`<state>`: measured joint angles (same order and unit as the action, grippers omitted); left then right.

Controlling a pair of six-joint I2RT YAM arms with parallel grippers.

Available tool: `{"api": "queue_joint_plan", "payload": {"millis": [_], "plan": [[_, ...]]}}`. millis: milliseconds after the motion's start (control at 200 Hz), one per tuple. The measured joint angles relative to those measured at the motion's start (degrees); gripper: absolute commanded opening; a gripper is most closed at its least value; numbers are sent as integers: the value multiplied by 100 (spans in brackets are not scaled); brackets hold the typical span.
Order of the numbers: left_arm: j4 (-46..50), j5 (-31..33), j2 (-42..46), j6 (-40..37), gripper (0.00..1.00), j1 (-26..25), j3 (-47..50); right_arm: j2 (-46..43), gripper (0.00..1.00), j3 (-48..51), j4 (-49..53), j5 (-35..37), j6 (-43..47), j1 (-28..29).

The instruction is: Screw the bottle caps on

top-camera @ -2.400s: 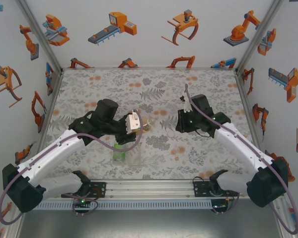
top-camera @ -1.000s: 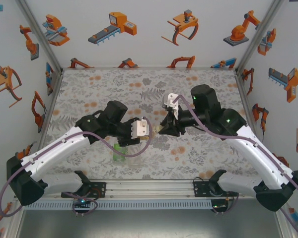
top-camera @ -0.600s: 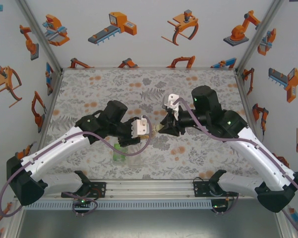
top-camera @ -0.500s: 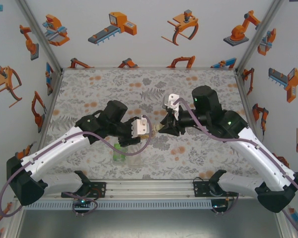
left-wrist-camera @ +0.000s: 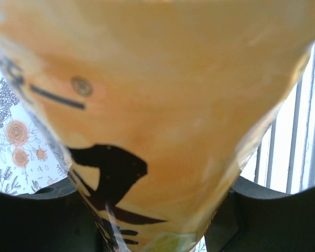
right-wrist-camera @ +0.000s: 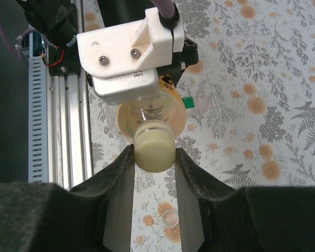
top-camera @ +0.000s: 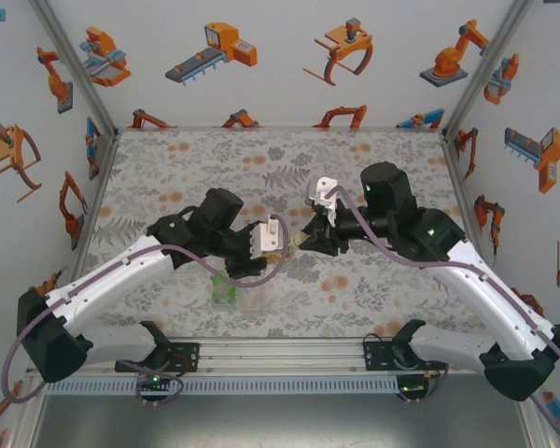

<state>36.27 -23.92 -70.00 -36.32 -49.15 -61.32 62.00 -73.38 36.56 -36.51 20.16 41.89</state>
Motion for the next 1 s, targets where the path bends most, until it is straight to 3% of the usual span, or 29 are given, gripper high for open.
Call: {"api": "queue_joint_plan", "payload": {"millis": [551,826,1001], "plan": [[111,55,-7,46,0,-13,-7,245,0,-236,317,0,-308,-7],[168,216,-7,9,0,-44,-7,546,0,-555,660,192,-1246,-7],[151,317,-7,13,0,-44,-7,599,0,-577,669,527,-2323,-4]]}}
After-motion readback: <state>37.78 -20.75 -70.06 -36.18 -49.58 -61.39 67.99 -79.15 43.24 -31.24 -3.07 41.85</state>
